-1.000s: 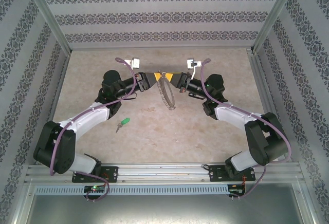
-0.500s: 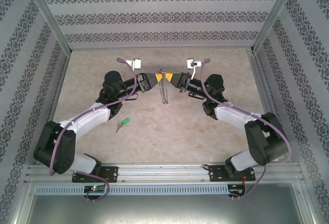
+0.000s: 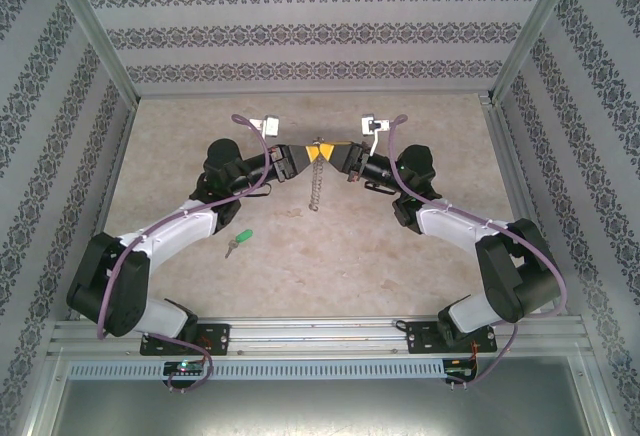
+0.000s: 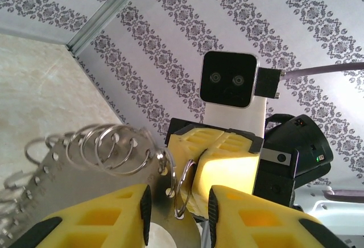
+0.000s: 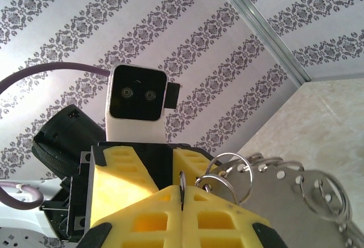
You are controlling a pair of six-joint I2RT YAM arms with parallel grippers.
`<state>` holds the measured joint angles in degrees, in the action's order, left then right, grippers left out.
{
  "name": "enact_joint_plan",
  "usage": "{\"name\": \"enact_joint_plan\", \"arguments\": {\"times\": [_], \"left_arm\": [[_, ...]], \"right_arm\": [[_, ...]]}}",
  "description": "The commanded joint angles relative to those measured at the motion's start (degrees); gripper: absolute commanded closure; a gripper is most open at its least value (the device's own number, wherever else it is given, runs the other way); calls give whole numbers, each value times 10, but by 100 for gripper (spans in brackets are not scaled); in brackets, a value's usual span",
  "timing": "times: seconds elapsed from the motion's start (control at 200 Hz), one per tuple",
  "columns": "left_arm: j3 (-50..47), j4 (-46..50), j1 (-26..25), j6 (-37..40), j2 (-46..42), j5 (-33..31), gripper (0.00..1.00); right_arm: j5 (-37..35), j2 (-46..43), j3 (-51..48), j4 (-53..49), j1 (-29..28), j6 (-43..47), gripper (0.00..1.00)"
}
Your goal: Put the keys on the keyring
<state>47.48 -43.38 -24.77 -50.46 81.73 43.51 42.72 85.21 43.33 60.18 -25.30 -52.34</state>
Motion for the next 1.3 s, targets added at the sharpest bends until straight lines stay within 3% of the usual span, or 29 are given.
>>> {"name": "enact_joint_plan", "arguments": {"times": [0.0,0.19,0.31,0.475,1.184,1.259,1.294], "left_arm": [[11,-38,-7,-5,6,8,68],[10,-41,-9,-3,6,4,70],[9,-45,-9,-5,6,-2,63],[11,-50,-10,-6,10,-2,62],[2,-53,-10,6,12,-5,100],[5,-38,-10,17,10,-2,100],[8,-25,-10,25,7,2,100]], "right_arm": [[4,-4,10,28,-6,0,100],[5,-5,4,27,-7,2,100],[5,-6,3,25,-6,4,100],[5,-6,3,22,-7,5,100],[4,-8,9,-3,-7,13,100],[0,-12,7,-14,1,10,68],[0,-17,3,-19,9,9,58]]}}
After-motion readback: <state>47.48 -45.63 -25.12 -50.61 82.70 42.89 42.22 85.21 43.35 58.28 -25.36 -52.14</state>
